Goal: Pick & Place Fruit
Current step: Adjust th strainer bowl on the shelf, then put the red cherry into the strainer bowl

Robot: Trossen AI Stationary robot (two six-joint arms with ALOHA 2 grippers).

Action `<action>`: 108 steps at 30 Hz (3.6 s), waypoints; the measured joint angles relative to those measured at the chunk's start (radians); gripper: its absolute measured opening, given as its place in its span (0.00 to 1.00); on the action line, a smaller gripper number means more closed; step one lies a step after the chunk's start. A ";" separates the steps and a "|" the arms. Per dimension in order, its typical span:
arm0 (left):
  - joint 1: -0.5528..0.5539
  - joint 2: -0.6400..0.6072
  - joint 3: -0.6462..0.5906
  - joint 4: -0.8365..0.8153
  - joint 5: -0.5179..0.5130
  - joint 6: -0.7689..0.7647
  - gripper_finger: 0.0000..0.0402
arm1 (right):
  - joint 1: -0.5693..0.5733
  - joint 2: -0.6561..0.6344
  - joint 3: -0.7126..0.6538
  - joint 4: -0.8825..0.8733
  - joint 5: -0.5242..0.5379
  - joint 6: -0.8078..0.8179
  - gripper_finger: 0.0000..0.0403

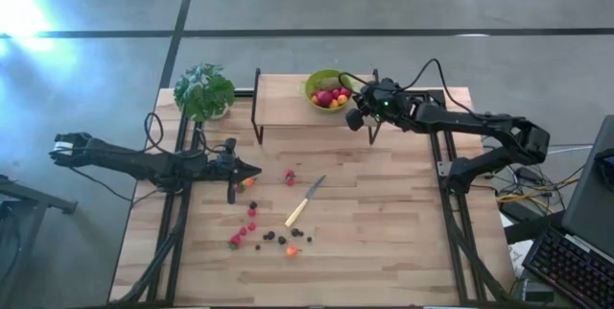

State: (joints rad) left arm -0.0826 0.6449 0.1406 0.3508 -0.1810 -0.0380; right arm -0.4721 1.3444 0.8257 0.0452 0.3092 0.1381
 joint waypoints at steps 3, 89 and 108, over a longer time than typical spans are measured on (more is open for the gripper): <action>0.000 0.000 0.000 0.000 0.000 0.000 0.05 | 0.001 0.026 0.010 0.002 -0.005 -0.005 0.02; -0.033 0.005 0.114 0.084 0.203 0.001 0.19 | 0.388 -1.053 -0.128 -0.796 -0.361 -0.070 0.02; -0.271 0.300 0.544 -0.435 0.137 0.039 0.54 | 0.388 -1.053 -0.127 -0.795 -0.360 -0.068 0.02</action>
State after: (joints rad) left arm -0.3535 0.9449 0.6845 -0.0839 -0.0439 0.0010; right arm -0.0845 0.2909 0.6983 -0.7502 -0.0513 0.0700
